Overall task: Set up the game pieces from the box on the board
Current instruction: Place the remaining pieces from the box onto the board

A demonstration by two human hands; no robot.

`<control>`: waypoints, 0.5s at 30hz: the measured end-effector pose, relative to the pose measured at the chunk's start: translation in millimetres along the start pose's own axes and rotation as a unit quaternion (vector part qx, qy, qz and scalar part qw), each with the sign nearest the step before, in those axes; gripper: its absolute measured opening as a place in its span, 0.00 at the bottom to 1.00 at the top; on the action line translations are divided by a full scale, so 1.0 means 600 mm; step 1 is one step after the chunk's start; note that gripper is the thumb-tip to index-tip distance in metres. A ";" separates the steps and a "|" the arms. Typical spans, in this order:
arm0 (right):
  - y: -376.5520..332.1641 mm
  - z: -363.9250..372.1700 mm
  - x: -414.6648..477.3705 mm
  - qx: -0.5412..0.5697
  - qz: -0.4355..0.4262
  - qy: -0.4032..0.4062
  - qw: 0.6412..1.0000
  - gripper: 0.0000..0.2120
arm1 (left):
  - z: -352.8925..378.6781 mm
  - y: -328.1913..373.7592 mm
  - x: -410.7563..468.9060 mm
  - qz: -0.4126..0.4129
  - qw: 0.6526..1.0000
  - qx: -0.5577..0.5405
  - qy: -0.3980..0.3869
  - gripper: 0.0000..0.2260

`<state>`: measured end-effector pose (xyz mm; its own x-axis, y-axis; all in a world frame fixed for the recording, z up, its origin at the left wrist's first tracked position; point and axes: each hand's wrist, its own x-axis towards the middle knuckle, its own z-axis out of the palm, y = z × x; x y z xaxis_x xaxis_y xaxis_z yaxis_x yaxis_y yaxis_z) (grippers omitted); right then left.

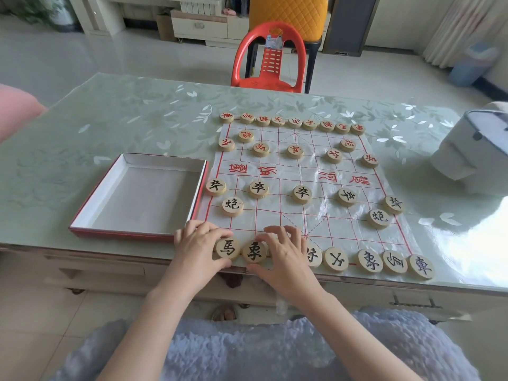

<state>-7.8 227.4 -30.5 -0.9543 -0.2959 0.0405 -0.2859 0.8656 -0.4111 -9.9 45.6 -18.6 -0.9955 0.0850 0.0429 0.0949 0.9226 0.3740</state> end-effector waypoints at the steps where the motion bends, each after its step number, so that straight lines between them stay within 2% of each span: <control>1: 0.000 0.000 0.000 -0.001 0.002 -0.001 1.000 0.25 | 0.001 0.000 0.000 -0.004 1.000 -0.004 0.002 0.23; 8: -0.001 0.001 -0.001 -0.003 0.007 -0.001 1.000 0.25 | 0.002 0.000 -0.002 -0.011 1.000 -0.006 -0.001 0.24; 12: 0.000 0.001 -0.003 0.005 0.005 -0.003 1.000 0.27 | -0.004 0.002 -0.004 -0.014 1.000 -0.019 -0.003 0.30; 15: 0.001 -0.002 -0.004 0.015 0.008 -0.010 1.000 0.31 | -0.016 -0.011 -0.012 -0.032 0.999 -0.020 0.033 0.30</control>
<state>-6.1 229.1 -29.8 -0.9570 -0.2896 0.0156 -0.2670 0.8584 -0.4380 -3.1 35.2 -12.6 -0.9970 -0.0003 0.0779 0.0321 0.9092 0.4152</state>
